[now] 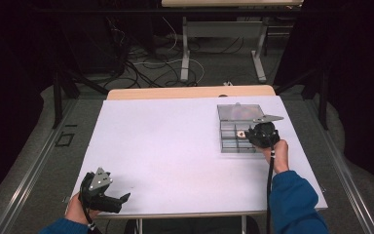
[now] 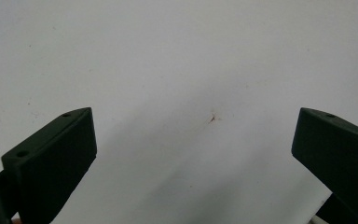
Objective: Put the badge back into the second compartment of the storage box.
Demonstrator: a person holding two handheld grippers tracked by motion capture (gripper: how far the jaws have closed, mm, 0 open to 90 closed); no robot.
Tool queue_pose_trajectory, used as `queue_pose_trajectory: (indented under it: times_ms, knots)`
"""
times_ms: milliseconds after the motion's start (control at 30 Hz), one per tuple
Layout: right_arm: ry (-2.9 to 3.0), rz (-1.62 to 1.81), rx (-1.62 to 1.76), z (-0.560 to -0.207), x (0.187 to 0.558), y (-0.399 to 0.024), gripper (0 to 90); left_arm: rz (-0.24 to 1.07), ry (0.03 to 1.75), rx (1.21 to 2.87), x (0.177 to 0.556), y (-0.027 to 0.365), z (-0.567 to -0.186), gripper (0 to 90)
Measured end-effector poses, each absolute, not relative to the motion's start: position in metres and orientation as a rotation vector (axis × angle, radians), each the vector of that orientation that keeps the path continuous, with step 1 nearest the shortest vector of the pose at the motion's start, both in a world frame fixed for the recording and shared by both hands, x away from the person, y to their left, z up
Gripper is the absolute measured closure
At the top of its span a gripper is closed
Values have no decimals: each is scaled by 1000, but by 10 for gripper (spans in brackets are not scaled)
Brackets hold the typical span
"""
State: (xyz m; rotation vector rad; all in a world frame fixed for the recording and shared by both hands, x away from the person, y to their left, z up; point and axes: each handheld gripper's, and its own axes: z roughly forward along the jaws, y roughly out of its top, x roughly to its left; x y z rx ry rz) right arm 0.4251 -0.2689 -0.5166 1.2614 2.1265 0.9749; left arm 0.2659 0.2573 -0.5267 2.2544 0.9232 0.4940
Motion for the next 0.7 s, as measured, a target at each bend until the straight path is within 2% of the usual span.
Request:
queue_pose_trajectory:
  times_ms: [433,600,700]
  knots:
    - [2297,1016,1184,-504,399,-260,424,500,931,2253,265,257,-527,1]
    - [2371,1031,1177,-505,387,-259,275,500,929,2254,265,257,-526,1]
    - [2407,1042,1162,-505,378,-256,220,500,929,2254,265,257,-527,1]
